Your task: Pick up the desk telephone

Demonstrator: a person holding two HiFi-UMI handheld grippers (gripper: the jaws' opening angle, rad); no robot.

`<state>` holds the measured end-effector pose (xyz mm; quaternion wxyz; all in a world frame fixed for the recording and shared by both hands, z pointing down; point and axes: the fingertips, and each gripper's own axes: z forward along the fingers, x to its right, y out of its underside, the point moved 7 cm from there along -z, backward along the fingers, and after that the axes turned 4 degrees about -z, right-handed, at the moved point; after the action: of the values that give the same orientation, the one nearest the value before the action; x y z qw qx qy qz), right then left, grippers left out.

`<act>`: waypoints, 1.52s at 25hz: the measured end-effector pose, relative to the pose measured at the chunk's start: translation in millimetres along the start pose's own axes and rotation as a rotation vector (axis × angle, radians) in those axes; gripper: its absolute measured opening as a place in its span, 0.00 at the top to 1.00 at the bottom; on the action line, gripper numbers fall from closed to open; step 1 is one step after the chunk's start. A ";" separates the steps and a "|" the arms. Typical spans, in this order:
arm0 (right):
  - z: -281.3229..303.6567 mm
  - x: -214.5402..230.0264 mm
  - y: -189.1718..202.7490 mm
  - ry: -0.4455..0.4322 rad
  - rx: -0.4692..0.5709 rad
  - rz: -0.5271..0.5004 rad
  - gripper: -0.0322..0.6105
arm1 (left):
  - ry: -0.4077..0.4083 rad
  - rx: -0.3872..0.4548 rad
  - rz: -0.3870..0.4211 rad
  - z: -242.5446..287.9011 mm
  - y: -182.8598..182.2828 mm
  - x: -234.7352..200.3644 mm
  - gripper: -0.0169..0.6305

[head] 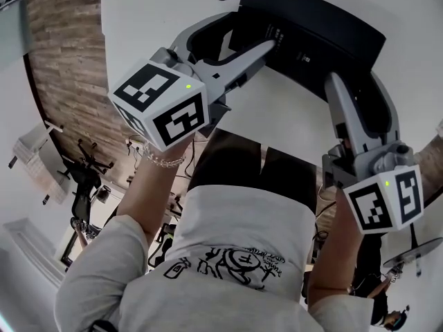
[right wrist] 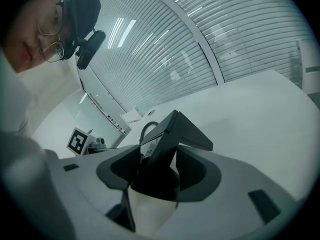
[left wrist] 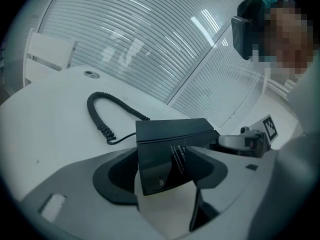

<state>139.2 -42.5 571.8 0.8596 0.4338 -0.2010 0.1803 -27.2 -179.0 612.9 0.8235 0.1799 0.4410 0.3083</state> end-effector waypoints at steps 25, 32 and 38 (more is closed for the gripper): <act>-67.5 -48.2 -78.6 -0.050 0.080 -0.053 0.62 | -0.050 0.075 0.077 -64.1 -67.6 85.5 0.54; -99.2 -84.7 -107.4 -0.060 0.112 -0.079 0.62 | -0.046 0.109 0.104 -104.6 -91.9 118.3 0.54; -118.0 -83.0 -117.2 -0.067 0.134 -0.089 0.62 | -0.054 0.124 0.130 -107.3 -99.9 140.7 0.54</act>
<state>147.3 -22.7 387.1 0.8284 0.5048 -0.1979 0.1403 -22.9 -157.1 410.9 0.8005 0.2672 0.4244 0.3283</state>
